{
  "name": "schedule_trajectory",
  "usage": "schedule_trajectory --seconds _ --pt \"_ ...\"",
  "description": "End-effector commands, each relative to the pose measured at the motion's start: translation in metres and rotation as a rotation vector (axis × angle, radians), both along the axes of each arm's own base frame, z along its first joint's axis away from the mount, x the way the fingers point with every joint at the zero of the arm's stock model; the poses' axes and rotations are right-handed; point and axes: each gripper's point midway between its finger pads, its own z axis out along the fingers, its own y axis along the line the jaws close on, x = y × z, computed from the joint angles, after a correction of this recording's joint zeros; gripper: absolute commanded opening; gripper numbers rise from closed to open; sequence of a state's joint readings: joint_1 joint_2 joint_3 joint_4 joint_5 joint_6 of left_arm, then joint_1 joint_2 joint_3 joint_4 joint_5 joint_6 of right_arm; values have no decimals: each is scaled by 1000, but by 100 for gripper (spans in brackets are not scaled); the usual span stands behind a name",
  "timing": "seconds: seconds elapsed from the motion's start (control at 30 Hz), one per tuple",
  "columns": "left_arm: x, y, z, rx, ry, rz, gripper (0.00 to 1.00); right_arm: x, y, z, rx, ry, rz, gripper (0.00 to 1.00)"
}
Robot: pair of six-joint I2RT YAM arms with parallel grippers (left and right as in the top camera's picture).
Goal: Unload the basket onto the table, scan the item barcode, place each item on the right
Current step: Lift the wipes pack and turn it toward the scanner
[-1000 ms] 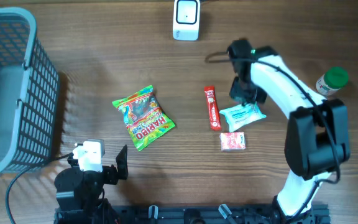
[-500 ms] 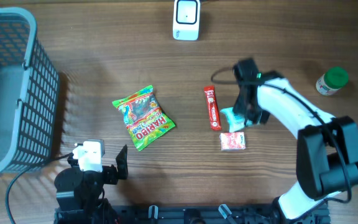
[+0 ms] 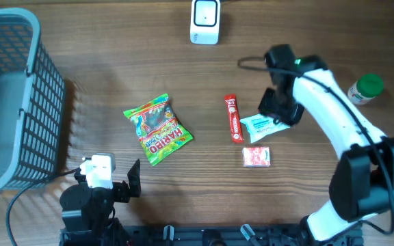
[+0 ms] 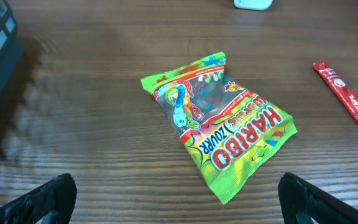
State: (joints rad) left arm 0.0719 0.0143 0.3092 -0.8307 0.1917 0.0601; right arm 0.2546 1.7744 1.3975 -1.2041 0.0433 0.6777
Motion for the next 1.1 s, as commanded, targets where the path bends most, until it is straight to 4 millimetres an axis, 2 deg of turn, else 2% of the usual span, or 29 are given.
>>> schedule_trajectory --seconds 0.0,0.1,0.33,0.6,0.83,1.07 --pt "0 0 -1 14 -6 -10 100 3 15 36 41 -81 63 81" --pt "0 -1 -1 14 -6 -10 100 0 25 34 -4 -88 173 100" --pt "0 0 -1 14 -6 -10 100 -9 42 -3 -230 -128 363 100" --pt "0 0 -1 14 -6 -10 100 -2 17 -43 -439 -110 396 100" --pt "0 0 -1 14 -6 -10 100 -5 14 -76 -479 -16 463 99" --pt "0 0 -1 14 -6 -10 100 -14 11 -90 -484 53 478 99"
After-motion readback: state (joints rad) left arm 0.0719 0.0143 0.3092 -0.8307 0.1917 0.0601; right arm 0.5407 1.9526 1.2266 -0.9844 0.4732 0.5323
